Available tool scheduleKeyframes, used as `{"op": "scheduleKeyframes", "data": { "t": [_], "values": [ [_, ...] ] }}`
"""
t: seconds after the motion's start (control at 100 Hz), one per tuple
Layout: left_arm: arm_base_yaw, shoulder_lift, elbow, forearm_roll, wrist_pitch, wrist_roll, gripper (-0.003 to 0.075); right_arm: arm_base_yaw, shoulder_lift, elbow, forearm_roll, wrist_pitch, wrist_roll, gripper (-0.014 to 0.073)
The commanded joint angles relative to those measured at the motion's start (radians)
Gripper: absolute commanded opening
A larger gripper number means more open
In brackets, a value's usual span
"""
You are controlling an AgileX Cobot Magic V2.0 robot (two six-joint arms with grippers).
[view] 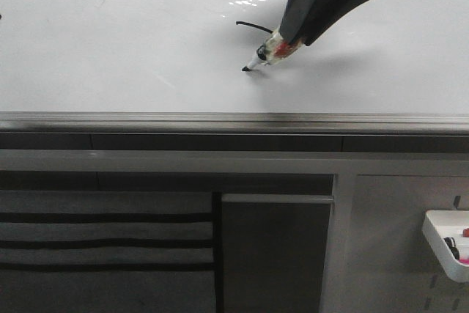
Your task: Write number 3 on whiteboard
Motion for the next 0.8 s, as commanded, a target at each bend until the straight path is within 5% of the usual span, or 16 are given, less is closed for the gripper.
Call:
{"op": "scheduleKeyframes", "data": {
  "t": [0.0,0.14,0.38,0.56,0.79],
  "values": [
    [0.001,-0.006,-0.025,-0.017,-0.048,-0.009,0.0338,-0.041,-0.072,-0.011,-0.075,-0.012,0.018,-0.0007],
    [0.001,-0.006,-0.025,-0.008,-0.046,-0.009,0.0338,-0.028,-0.088,0.081,-0.055,-0.029,0.018,-0.0007],
    [0.001,-0.006,-0.025,-0.015,0.024,-0.009,0.0338,0.069,0.000,0.080,0.008,-0.256,0.018,-0.0007],
    [0.001,-0.006,-0.025,-0.019,0.019,-0.009,0.0338,0.126,-0.040,0.001,0.015,-0.149,-0.015,-0.0007],
    [0.001,-0.004,-0.025,-0.026,0.012,-0.009,0.0338,0.247,-0.238,0.112,0.015,-0.117,-0.146,-0.0007]
  ]
}}
